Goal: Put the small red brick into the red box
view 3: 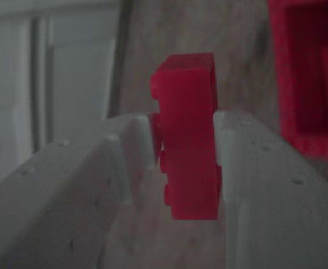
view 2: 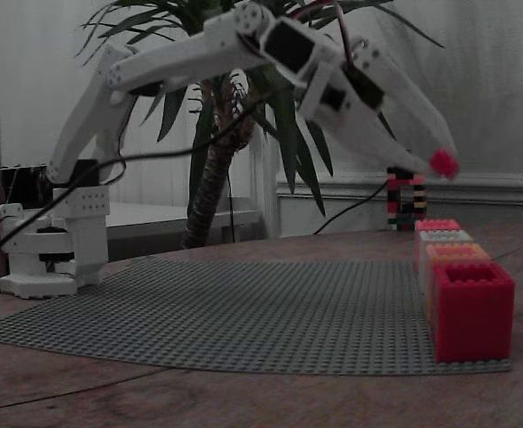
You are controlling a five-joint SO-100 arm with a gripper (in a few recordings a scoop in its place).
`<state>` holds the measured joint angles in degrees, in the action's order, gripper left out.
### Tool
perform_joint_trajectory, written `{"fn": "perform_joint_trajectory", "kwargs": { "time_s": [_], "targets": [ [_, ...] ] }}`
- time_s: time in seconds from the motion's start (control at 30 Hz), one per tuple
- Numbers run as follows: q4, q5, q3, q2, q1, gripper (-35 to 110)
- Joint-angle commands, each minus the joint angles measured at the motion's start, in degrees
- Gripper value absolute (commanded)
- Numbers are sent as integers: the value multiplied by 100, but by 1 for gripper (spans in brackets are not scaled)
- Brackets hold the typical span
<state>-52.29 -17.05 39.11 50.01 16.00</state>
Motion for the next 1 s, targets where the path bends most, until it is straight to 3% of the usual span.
{"fn": "perform_joint_trajectory", "kwargs": {
  "time_s": [0.0,0.97],
  "targets": [
    [229,-114,-343,79,141,0],
    [756,-26,-826,-1063,105,6]
  ]
}}
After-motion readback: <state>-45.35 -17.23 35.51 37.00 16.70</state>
